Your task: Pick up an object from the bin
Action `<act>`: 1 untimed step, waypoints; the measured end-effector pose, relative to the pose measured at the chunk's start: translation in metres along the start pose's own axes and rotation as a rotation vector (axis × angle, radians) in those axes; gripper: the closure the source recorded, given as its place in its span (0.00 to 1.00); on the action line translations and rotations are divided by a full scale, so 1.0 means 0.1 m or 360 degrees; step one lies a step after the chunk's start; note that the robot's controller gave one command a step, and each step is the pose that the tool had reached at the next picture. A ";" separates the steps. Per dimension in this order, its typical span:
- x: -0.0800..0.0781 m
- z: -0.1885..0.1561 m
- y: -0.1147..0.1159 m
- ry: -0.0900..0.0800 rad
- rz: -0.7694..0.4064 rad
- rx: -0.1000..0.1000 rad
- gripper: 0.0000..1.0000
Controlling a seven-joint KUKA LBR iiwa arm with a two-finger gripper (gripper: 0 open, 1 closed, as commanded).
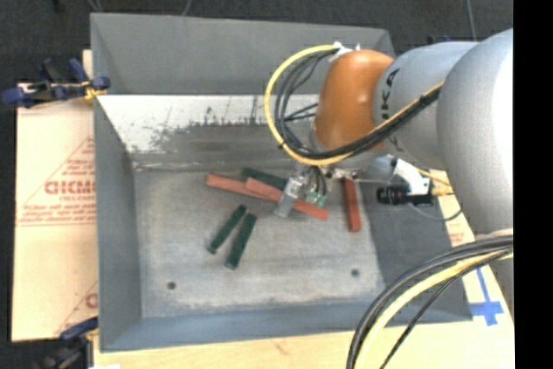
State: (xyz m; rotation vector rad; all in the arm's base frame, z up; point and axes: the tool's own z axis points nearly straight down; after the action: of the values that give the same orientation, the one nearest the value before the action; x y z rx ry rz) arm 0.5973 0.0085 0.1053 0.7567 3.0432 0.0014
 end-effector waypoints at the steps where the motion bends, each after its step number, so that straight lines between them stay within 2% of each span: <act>1: -0.02 -0.34 0.01 0.0001 -0.0006 -0.0002 1.00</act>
Offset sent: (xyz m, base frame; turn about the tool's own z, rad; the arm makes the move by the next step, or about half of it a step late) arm 0.0001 0.0000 0.0319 0.0000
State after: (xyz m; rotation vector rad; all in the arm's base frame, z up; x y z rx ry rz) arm 0.5988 0.0084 0.1395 0.7510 3.0450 0.0038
